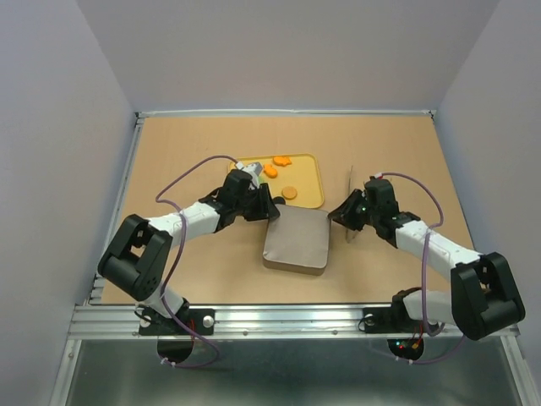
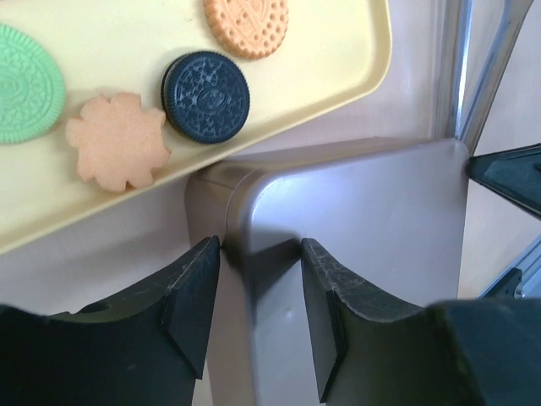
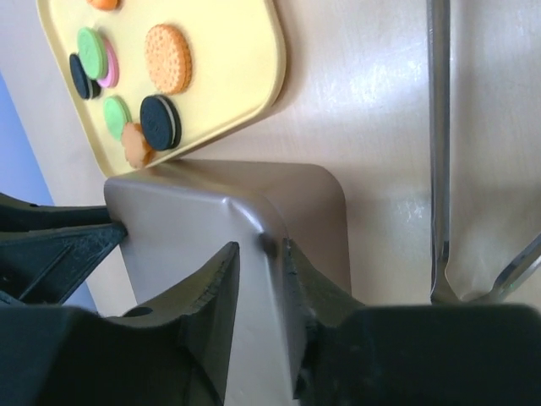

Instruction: Pack the cookies

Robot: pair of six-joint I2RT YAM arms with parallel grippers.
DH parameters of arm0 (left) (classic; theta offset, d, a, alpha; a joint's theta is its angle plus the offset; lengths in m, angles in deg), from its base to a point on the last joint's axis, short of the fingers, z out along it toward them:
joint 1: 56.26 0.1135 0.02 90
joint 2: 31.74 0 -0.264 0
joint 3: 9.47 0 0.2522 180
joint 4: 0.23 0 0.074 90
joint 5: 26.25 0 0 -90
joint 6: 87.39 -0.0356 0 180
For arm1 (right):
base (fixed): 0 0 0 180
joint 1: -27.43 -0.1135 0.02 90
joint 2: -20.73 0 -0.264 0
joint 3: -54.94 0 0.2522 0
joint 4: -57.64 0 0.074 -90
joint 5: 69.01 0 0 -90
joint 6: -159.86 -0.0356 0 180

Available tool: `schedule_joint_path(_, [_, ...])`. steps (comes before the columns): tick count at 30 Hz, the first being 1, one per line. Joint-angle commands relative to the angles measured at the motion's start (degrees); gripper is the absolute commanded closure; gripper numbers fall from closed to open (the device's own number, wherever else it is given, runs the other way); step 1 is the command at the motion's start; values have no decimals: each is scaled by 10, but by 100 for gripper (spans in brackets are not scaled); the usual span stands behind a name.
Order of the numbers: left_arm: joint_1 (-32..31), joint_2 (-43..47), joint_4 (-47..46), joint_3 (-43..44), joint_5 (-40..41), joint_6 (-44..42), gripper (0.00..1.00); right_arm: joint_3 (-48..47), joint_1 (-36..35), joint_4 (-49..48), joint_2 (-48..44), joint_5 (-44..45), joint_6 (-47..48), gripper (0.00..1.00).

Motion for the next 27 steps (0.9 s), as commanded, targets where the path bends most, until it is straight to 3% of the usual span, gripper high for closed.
schedule_joint_path(1, [-4, 65, 80, 29, 28, -14, 46, -41, -6, 22, -53, 10, 24, 63])
schedule_joint_path(7, [16, 160, 155, 80, 72, -33, 44, -99, -6, 68, -121, 17, 55, 34])
schedule_joint_path(11, [49, 227, 200, 108, 136, -66, 42, -126, -6, 88, -170, 37, 94, 28])
schedule_joint_path(14, [76, 285, 169, 90, 154, -105, 41, -141, -6, 91, -209, 64, 126, 27])
schedule_joint_path(17, [78, 328, 128, 67, 230, -119, 40, -162, -6, 90, -234, 59, 151, 23])
schedule_joint_path(20, [79, 352, 110, 39, 389, -115, 41, -171, -6, 90, -252, 63, 158, 14])
schedule_joint_path(23, [79, 391, 3, -50, 556, -128, 40, -159, -7, 89, -269, 100, 153, 8])
schedule_joint_path(26, [79, 426, -153, -176, 627, -146, 37, -138, -6, 89, -286, 165, 144, 4])
schedule_joint_path(27, [80, 438, -257, -208, 642, -168, 37, -132, -7, 85, -289, 181, 132, 4])
